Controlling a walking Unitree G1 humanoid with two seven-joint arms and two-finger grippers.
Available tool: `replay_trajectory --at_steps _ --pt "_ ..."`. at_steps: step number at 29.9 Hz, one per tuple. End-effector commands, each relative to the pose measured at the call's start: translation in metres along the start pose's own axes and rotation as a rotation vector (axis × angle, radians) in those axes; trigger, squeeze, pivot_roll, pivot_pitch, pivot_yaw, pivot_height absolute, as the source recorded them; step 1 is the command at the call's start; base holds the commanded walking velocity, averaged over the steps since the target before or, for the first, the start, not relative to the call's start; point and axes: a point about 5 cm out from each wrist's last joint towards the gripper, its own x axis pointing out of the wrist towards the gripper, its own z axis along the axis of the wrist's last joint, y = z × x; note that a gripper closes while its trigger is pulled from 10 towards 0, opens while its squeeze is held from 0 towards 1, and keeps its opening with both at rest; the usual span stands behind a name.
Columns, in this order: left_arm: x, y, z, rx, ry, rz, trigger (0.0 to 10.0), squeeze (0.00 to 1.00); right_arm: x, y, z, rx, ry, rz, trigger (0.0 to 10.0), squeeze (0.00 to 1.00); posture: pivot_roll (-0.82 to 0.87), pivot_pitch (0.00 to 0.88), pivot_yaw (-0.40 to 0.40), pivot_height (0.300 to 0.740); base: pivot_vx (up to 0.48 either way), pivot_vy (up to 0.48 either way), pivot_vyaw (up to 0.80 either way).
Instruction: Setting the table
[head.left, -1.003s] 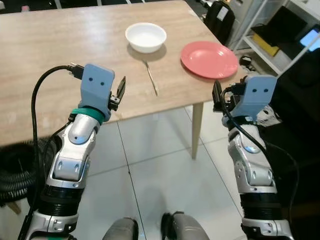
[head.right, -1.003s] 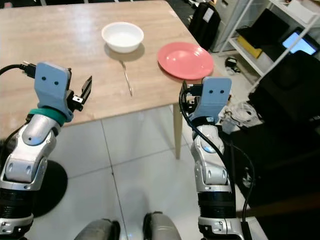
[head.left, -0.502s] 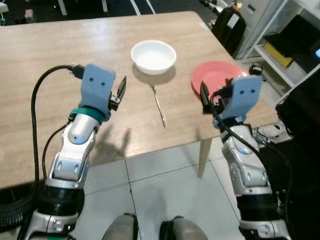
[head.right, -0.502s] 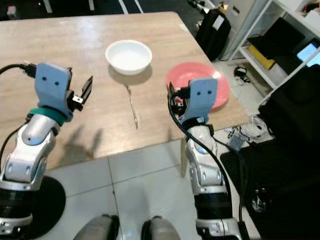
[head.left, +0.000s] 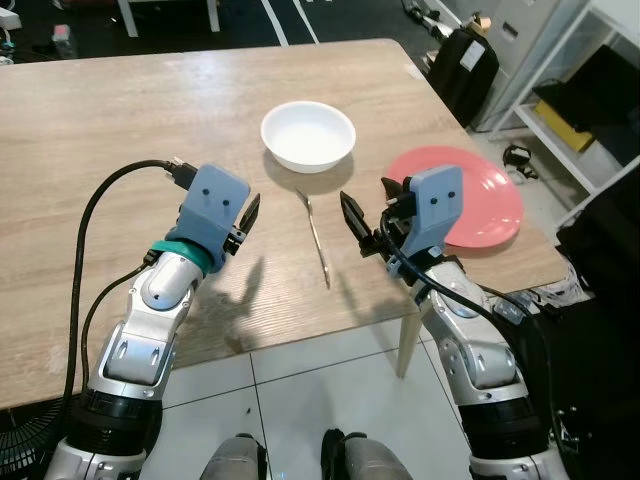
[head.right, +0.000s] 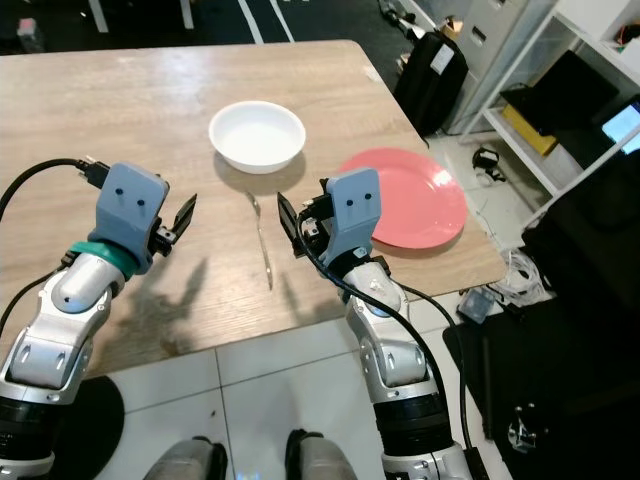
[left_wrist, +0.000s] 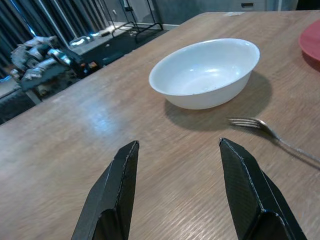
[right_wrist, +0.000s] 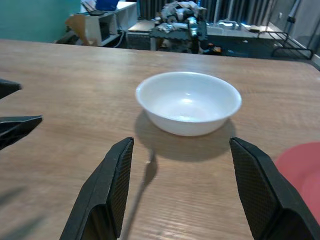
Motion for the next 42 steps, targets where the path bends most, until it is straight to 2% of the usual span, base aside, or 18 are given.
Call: replay_trajectory --at_steps 1,2,4,12,13,15,16,17,20,24,25,26,28,29,30,31,40,42 --pt "-0.001 -0.003 -0.008 0.006 0.041 -0.006 10.0 0.00 -0.002 0.008 -0.011 -0.015 0.067 0.040 10.0 0.00 0.11 0.011 -0.001 0.740 0.000 0.000 0.00" --pt "-0.001 -0.003 -0.008 0.006 0.041 -0.006 10.0 0.00 -0.002 0.008 -0.011 -0.015 0.067 0.040 10.0 0.00 0.11 0.011 -0.001 0.740 0.000 0.000 0.00" --pt "-0.001 0.000 -0.009 0.012 0.049 0.011 10.0 0.00 0.002 0.023 -0.030 -0.036 0.168 0.080 10.0 0.00 0.11 0.008 -0.006 0.740 0.000 0.000 0.00" --pt "-0.002 0.007 -0.009 0.019 0.059 0.039 10.0 0.00 0.009 0.030 -0.048 -0.027 0.244 0.058 10.0 0.01 0.13 0.013 -0.011 0.740 0.000 0.000 0.00" --pt "-0.002 0.013 -0.009 0.019 0.068 0.066 10.0 0.00 0.014 0.033 -0.054 -0.016 0.273 0.046 10.0 0.42 0.14 0.019 -0.014 0.740 0.000 0.000 0.00" --pt "-0.002 0.013 -0.009 0.019 0.068 0.066 10.0 0.00 0.014 0.033 -0.054 -0.016 0.273 0.046 10.0 0.42 0.14 0.019 -0.014 0.740 0.000 0.000 0.00" --pt "-0.002 0.019 -0.009 0.016 0.074 0.092 10.0 0.00 0.019 0.035 -0.058 -0.005 0.297 0.030 10.0 0.74 0.14 0.023 -0.017 0.740 0.000 0.000 0.00" --pt "-0.003 0.025 -0.007 0.018 0.075 0.118 10.0 0.00 0.025 0.037 -0.061 0.004 0.316 0.008 10.0 1.00 0.16 0.032 -0.027 0.740 0.000 0.000 0.00" --pt "-0.005 0.034 -0.005 0.026 0.074 0.155 10.0 0.00 0.033 0.041 -0.062 -0.007 0.346 -0.004 10.0 1.00 0.17 0.043 -0.038 0.740 0.000 0.000 0.00" --pt "-0.007 0.035 -0.005 0.027 0.076 0.160 10.0 0.00 0.033 0.041 -0.064 -0.028 0.364 0.000 10.0 1.00 0.18 0.048 -0.041 0.740 0.000 0.000 0.00" --pt "-0.008 0.034 -0.005 0.026 0.078 0.161 10.0 0.00 0.033 0.039 -0.067 -0.041 0.393 -0.021 10.0 0.00 0.18 0.055 -0.046 0.740 0.000 0.000 0.00" --pt "-0.008 0.033 -0.005 0.025 0.079 0.161 10.0 0.00 0.032 0.036 -0.071 -0.051 0.420 -0.042 8.9 0.00 0.18 0.059 -0.049 0.740 0.000 0.000 0.00" --pt "-0.009 0.033 -0.006 0.023 0.081 0.162 10.0 0.00 0.032 0.034 -0.074 -0.053 0.441 -0.066 8.9 0.00 0.18 0.059 -0.049 0.740 0.000 0.000 0.00" --pt "-0.009 0.032 -0.005 0.021 0.082 0.163 10.0 0.00 0.031 0.031 -0.076 -0.051 0.457 -0.081 3.4 0.00 0.17 0.062 -0.053 0.740 0.000 0.000 0.00" --pt "-0.009 0.032 -0.005 0.021 0.082 0.163 10.0 0.00 0.031 0.031 -0.076 -0.051 0.457 -0.081 3.4 0.00 0.17 0.062 -0.053 0.740 0.000 0.000 0.00" --pt "-0.010 0.032 -0.006 0.019 0.083 0.164 10.0 0.00 0.029 0.028 -0.079 -0.044 0.473 -0.095 0.0 0.00 0.17 0.065 -0.053 0.740 0.000 0.000 0.00" --pt "-0.011 0.030 -0.007 0.004 0.093 0.169 10.0 0.00 0.013 0.004 -0.097 0.003 0.560 -0.154 0.0 0.00 0.16 0.080 -0.061 0.740 0.000 0.000 0.00" --pt "-0.011 0.030 -0.007 0.004 0.093 0.169 10.0 0.00 0.013 0.004 -0.097 0.003 0.560 -0.154 0.0 0.00 0.16 0.080 -0.061 0.740 0.000 0.000 0.00"
